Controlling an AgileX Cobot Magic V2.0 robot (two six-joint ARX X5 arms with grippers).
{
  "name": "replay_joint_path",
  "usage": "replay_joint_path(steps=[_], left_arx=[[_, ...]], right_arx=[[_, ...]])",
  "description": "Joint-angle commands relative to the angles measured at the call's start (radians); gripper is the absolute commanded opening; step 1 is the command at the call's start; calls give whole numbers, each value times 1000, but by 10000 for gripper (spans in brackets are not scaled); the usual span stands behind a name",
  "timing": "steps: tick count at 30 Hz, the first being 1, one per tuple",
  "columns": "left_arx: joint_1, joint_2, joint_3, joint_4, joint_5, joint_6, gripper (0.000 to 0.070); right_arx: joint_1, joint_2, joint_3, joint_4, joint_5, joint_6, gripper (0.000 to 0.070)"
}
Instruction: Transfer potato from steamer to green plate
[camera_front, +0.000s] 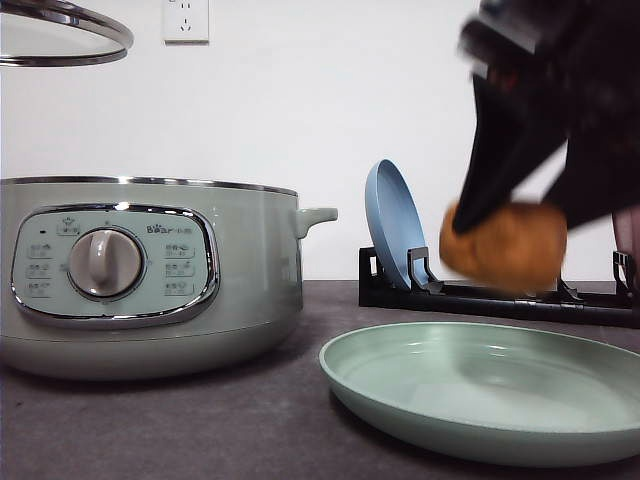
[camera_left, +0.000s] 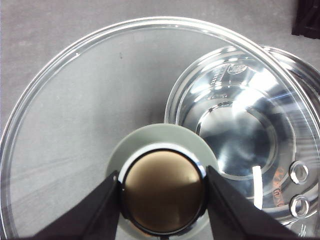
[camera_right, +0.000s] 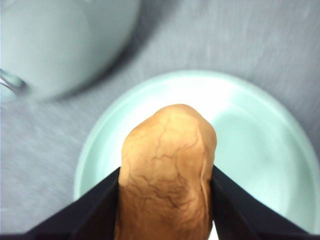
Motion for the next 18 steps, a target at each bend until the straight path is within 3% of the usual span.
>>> replay_joint_path(steps=[1,14,18], left_arx=[[-2,-6,25,41,2,-2,1],[-3,-6,25,40,23,-3,1],[-3,-6,25,41,49,-5,1]], right_arx=[[10,30,-14,46,4,40,186],[12,241,-28,129,16,51,228],[13,250,-28,129,15,50,395]])
